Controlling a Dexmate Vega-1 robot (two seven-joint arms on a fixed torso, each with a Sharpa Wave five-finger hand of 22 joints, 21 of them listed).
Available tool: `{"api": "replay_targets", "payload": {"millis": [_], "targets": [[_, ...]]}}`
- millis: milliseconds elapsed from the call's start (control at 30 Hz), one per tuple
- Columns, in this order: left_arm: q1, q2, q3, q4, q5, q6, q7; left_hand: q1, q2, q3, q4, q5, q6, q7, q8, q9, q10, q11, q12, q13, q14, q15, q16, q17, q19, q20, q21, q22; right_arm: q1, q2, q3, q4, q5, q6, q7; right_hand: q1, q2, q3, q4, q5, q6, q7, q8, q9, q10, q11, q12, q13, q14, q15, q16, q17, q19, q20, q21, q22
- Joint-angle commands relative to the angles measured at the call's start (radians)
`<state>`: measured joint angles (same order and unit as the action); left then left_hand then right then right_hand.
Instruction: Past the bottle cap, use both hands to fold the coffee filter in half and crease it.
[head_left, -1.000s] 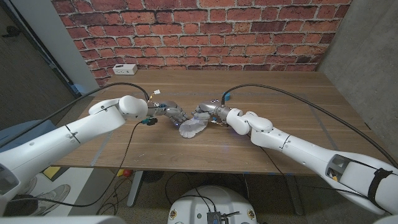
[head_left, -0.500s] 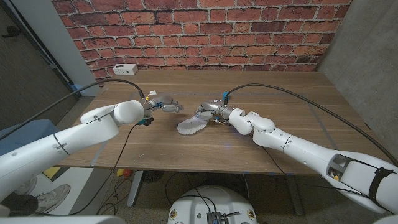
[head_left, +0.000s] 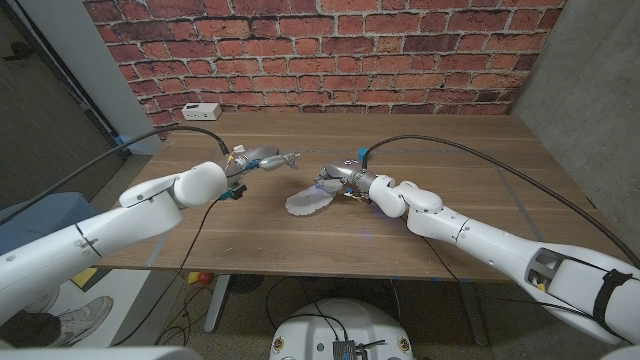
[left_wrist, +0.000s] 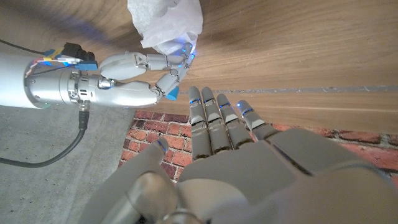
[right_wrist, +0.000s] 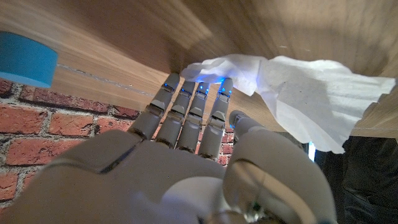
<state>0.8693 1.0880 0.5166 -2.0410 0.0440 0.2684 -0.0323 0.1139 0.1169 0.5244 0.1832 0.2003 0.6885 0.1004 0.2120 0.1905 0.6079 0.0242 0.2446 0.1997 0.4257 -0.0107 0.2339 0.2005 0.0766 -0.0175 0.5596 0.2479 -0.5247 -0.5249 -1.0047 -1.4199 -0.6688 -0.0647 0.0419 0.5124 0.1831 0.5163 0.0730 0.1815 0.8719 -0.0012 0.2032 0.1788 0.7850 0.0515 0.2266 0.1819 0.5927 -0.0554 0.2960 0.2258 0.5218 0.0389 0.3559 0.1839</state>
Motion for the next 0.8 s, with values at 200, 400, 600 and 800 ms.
{"api": "replay_targets", "payload": {"millis": [200,400,600,800], "targets": [[-0.166,-0.086,0.106,0.103,0.009,-0.061,-0.37,-0.04,0.054,0.039,-0.013,0.005,0.135,0.041,0.031,0.002,0.171,0.034,0.042,0.003,0.197,0.03,0.033,-0.018,0.175,0.047,0.078,-0.019,-0.015,-0.008,0.008,-0.021,0.018,-0.026,-0.004,0.002,0.008,0.002,-0.007,-0.005,0.005,0.008,-0.002,0.005,0.011,0.014,0.006,0.008,0.004,-0.023,0.008,0.007,0.004,-0.006,-0.004,0.004],[-0.204,-0.102,0.154,0.09,0.084,-0.015,-0.417,-0.047,0.052,0.05,-0.013,0.003,0.191,0.059,0.042,0.001,0.228,0.037,0.053,0.003,0.251,0.035,0.039,-0.018,0.18,0.055,0.084,-0.023,-0.016,-0.012,0.012,-0.022,0.025,-0.023,-0.008,0.0,0.008,0.003,-0.006,-0.006,0.003,0.007,-0.004,0.005,0.01,0.013,0.004,0.008,0.005,-0.021,0.008,0.008,0.006,-0.008,-0.003,0.005],[-0.253,-0.141,0.203,0.127,0.094,0.013,-0.509,-0.06,0.048,0.05,-0.009,0.002,0.21,0.068,0.042,0.003,0.265,0.056,0.062,0.011,0.298,0.055,0.047,-0.015,0.217,0.067,0.104,-0.023,-0.018,-0.015,0.016,-0.024,0.03,-0.019,-0.016,-0.002,0.012,0.005,-0.003,-0.006,-0.003,0.021,-0.007,0.006,0.008,0.03,-0.001,0.009,0.002,-0.009,0.01,0.015,0.007,-0.01,-0.003,0.005],[-0.288,-0.171,0.245,0.163,0.097,0.045,-0.575,-0.069,0.044,0.048,-0.009,0.002,0.216,0.073,0.038,0.005,0.267,0.07,0.061,0.019,0.315,0.063,0.045,-0.014,0.253,0.073,0.121,-0.023,-0.022,-0.018,0.022,-0.027,0.039,-0.018,-0.02,-0.003,0.012,0.007,-0.003,-0.006,-0.008,0.023,-0.009,0.006,0.006,0.031,-0.004,0.009,0.001,-0.004,0.012,0.02,0.01,-0.01,-0.002,0.005]]}}
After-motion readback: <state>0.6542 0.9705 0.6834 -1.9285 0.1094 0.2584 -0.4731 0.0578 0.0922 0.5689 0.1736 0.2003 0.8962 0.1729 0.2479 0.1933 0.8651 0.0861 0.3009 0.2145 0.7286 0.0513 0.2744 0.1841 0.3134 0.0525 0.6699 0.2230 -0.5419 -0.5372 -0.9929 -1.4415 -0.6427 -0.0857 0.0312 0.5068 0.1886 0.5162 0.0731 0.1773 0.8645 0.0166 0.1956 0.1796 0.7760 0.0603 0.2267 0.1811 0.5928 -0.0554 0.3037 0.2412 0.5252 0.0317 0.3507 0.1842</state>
